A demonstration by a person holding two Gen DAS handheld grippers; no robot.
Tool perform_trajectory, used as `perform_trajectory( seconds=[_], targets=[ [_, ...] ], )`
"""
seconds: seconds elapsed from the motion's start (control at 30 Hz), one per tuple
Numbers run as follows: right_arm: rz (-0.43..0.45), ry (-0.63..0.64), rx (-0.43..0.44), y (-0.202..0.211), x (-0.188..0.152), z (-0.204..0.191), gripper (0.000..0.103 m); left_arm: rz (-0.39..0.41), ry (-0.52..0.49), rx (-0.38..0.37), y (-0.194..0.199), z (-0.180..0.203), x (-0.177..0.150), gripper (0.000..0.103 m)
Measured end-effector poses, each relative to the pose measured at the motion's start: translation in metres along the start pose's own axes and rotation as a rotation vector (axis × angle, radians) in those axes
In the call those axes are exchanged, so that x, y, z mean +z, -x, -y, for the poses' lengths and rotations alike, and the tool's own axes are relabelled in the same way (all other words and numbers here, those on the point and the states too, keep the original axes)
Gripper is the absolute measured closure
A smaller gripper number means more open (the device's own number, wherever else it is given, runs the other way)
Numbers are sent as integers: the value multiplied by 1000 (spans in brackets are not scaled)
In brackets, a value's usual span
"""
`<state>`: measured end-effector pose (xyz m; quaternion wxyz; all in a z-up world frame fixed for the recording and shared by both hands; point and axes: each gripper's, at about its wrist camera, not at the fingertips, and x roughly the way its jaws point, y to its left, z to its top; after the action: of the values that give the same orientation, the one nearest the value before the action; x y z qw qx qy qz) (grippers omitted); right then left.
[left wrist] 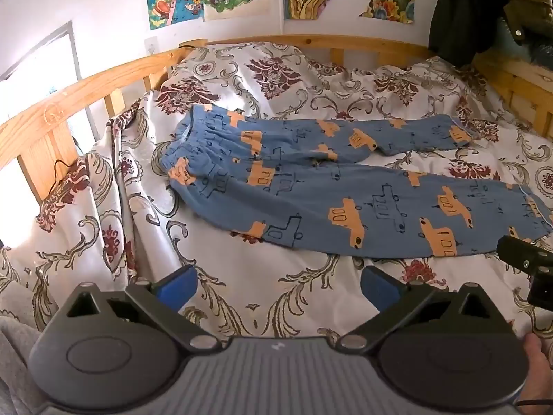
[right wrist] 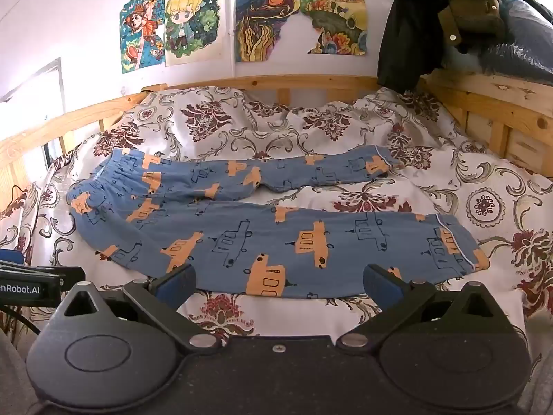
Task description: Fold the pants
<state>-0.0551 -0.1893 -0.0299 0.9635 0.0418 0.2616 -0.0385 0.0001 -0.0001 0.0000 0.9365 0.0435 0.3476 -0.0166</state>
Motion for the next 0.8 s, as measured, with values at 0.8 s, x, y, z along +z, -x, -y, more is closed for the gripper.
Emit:
perform_trajectory(
  seconds=[0.8],
  targets=[
    [-6, -4, 2, 0, 0, 1, 1, -15, 12, -2, -6, -6, -5, 0]
  ],
)
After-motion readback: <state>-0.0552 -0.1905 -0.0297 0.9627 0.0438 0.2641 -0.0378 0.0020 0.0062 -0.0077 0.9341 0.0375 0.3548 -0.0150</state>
